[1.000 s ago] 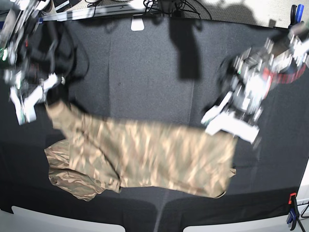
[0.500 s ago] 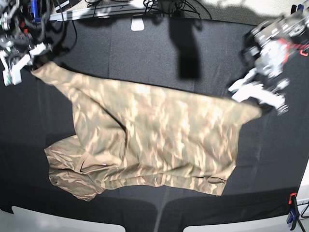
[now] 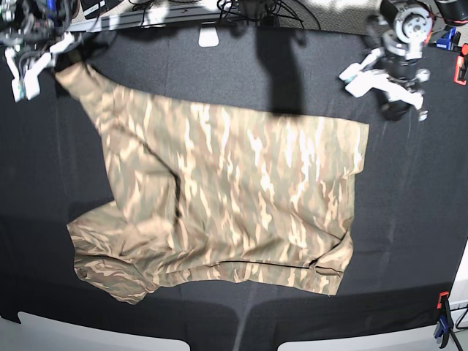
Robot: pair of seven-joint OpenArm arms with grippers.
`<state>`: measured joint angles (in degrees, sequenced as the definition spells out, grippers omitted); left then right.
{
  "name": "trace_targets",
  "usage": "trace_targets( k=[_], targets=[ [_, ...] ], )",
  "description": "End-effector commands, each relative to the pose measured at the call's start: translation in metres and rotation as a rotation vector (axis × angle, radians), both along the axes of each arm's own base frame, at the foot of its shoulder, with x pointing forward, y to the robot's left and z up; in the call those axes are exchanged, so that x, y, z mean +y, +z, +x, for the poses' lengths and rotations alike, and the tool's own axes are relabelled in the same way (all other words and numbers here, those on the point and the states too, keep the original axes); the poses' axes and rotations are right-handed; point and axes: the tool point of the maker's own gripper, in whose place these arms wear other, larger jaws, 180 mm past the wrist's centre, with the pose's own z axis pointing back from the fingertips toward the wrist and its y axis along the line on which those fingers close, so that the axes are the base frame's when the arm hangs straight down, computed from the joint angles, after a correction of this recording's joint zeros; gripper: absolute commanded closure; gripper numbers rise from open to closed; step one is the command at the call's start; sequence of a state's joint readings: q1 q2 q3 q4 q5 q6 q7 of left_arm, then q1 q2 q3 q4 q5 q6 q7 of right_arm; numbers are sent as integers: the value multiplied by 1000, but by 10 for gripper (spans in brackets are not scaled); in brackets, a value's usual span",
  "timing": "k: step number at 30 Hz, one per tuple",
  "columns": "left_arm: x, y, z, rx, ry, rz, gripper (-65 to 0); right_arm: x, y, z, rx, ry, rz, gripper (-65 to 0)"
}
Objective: Layout the t-shirt on the table in an organized manner, then fold the t-shirt properly
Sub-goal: 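Lift the shirt with both grippers and drag it across the table, then hold the shirt's shoulder edge with both grippers, spreading it flat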
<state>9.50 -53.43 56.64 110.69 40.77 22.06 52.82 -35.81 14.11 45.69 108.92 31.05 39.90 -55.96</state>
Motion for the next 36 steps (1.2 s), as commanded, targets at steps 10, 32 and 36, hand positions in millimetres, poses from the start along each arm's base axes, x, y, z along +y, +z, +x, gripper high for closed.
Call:
trace_targets(
  k=[10,32,36],
  targets=[
    [-16,-13,35,42,-13,-110,-156,0,12,9,-58,16,-3,0],
    [-32,-46,19,34,-358,67,-179,5,15,14,-86,17,34,0],
    [-24,-51,24,68,-323,67,-178,5,15,14,-86,17,34,0]
  ],
)
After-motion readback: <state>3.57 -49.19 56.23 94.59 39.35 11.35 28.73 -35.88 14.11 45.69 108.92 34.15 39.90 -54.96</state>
